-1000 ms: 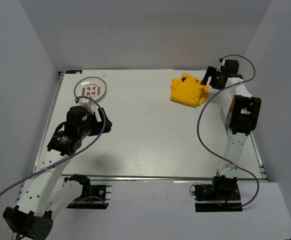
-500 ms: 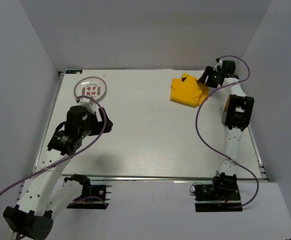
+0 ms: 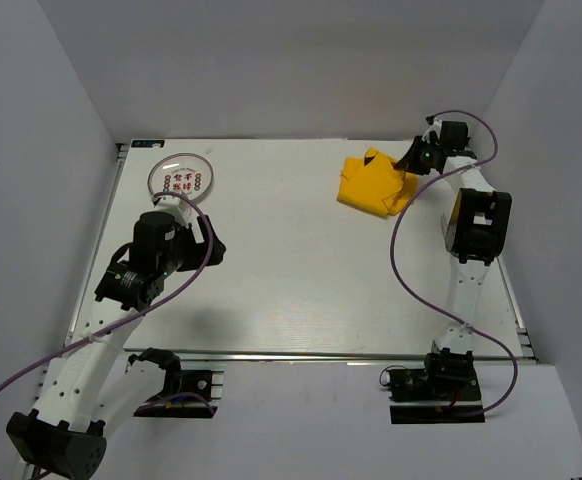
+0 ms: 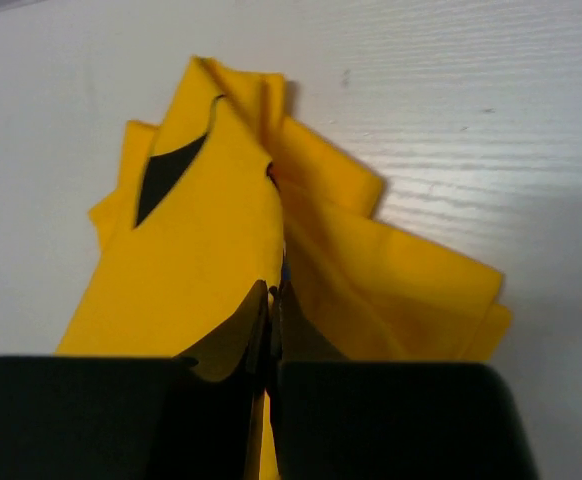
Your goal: Set the dinner table for one person
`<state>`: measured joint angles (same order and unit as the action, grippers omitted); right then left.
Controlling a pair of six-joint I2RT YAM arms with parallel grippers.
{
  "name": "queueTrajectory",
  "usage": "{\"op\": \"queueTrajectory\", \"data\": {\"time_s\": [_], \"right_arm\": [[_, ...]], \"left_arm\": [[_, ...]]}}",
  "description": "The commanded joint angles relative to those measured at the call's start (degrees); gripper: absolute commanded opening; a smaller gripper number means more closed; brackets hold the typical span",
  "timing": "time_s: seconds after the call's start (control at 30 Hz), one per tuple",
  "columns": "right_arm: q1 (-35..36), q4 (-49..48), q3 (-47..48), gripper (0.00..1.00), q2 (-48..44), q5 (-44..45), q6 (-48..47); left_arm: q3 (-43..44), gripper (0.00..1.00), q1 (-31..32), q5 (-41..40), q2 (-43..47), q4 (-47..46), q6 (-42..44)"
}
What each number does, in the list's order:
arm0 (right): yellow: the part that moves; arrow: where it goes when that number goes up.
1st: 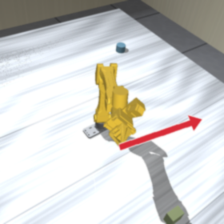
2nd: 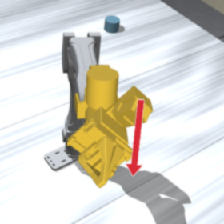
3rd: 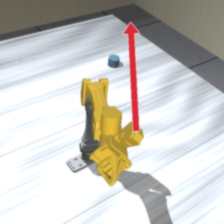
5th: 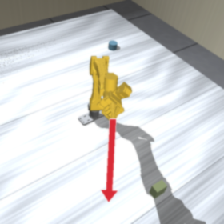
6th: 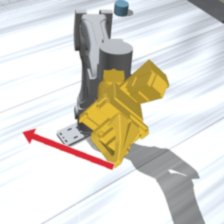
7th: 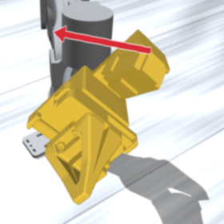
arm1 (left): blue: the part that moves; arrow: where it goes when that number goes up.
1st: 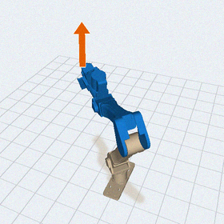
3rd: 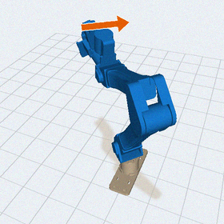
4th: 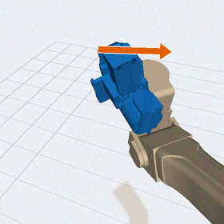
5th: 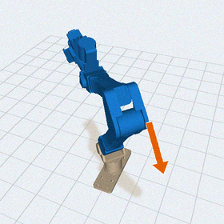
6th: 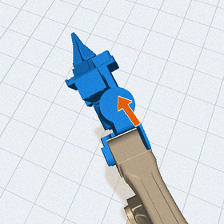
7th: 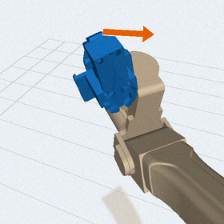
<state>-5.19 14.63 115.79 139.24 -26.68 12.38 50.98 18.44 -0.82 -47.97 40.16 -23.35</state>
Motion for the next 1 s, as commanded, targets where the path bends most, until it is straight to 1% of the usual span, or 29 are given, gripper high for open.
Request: {"op": "queueTrajectory", "data": {"time_s": [0.0,0.03,0.07,0.1,0.13,0.17,0.2,0.23,0.27,0.33,0.37,0.4,0.43,0.47,0.5,0.53,0.57,0.6,0.63,0.67,0.7,0.73,0.77,0.8,0.87,0.9,0.93,0.97], "right_arm": [[2.11,-5.05,-4.67,0.00,-11.78,-4.95,-0.70],[2.81,-6.10,-7.13,0.00,-15.80,-5.92,-0.34],[3.17,-8.54,-12.90,0.00,-18.28,-7.24,0.62],[4.30,-9.96,-16.00,0.00,-20.39,-8.99,1.23],[4.75,-13.72,-19.51,0.00,-25.54,-9.79,2.63],[6.67,-16.45,-26.68,0.00,-28.29,-11.19,3.43],[7.29,-18.04,-29.89,0.00,-32.58,-11.90,3.96],[7.91,-20.41,-32.79,0.00,-34.54,-12.95,4.49],[8.44,-21.39,-38.47,0.00,-36.56,-14.62,5.45],[11.60,-24.28,-45.00,0.00,-42.28,-16.03,6.68],[13.17,-29.96,-53.65,0.00,-44.30,-15.78,9.13],[14.93,-33.84,-58.26,0.00,-48.58,-15.86,10.72],[16.51,-37.36,-62.66,0.05,-50.36,-16.56,12.39],[17.14,-43.49,-71.05,0.13,-52.38,-17.17,15.19],[18.28,-45.98,-74.97,0.22,-56.58,-17.62,16.35],[19.50,-48.79,-78.75,0.37,-58.80,-19.53,17.49],[20.04,-52.56,-85.31,0.49,-63.52,-20.69,18.98],[21.26,-53.56,-87.99,0.80,-66.09,-21.83,19.34],[21.62,-53.57,-90.19,0.89,-68.64,-22.80,19.69],[21.71,-52.18,-92.21,0.89,-74.49,-23.15,19.35],[21.63,-49.90,-94.76,0.89,-77.86,-22.90,18.65],[21.45,-46.92,-95.22,0.89,-81.11,-19.76,17.95],[21.45,-40.10,-94.96,0.89,-86.97,-15.03,15.68],[21.45,-36.73,-94.35,0.89,-89.38,-12.72,14.44],[21.19,-32.49,-93.03,0.89,-92.99,-9.12,13.55],[21.27,-30.04,-91.98,0.89,-93.10,-5.79,13.28],[21.36,-24.53,-89.79,0.89,-92.49,3.21,14.67],[21.28,-21.69,-88.47,0.89,-89.61,7.21,15.99]], "left_arm": [[-0.36,0.98,-0.33,0.73,1.12,-0.88,0.33],[-0.36,0.98,-0.33,0.73,1.55,-0.88,0.33],[-0.36,0.98,-0.33,0.64,1.65,-0.79,0.33],[-0.44,0.98,-0.33,0.47,1.73,-0.87,0.33],[-0.44,0.98,-0.33,0.38,1.82,-0.88,0.24],[-0.36,0.98,-0.33,0.03,1.74,-0.88,0.15],[-0.36,0.98,-0.33,-0.15,1.56,-0.70,0.06],[-0.27,0.98,-0.33,-0.32,1.21,-0.44,-0.02],[-0.18,0.98,-0.33,-0.67,1.03,-0.35,-0.02],[-0.09,0.98,-0.33,-1.02,0.51,-0.26,-0.37],[-0.01,0.98,-0.33,-1.37,0.33,-0.17,-0.38],[0.00,0.98,-0.33,-1.46,0.33,0.00,-0.38],[0.00,0.98,-0.33,-1.55,0.15,0.00,-0.55],[0.08,0.98,-0.33,-1.90,0.24,0.09,-0.64],[0.08,0.98,-0.33,-1.99,0.24,0.18,-0.55],[0.08,0.98,-0.33,-2.17,0.24,0.18,-0.81],[0.08,0.98,-0.33,-2.34,0.24,0.35,-0.82],[0.17,0.98,-0.33,-2.61,0.15,0.36,-0.99],[0.26,0.98,-0.33,-2.70,-0.02,0.44,-1.08],[0.26,0.98,-0.33,-2.87,-0.28,0.36,-1.25],[0.35,0.98,-0.33,-2.87,-0.63,0.36,-1.34],[0.69,0.98,-0.33,-3.13,-1.16,0.44,-1.60],[0.44,0.98,-0.33,-2.61,-2.21,0.01,-2.04],[0.17,0.98,-0.33,-1.83,-2.92,-0.78,-2.48],[0.00,0.98,-0.33,0.63,-4.85,-2.97,-3.71],[0.00,0.98,0.19,2.82,-7.73,-3.68,-4.41],[0.17,0.98,0.20,6.58,-9.50,-4.38,-6.16],[0.52,0.98,0.20,8.80,-11.26,-6.65,-6.79]]}}
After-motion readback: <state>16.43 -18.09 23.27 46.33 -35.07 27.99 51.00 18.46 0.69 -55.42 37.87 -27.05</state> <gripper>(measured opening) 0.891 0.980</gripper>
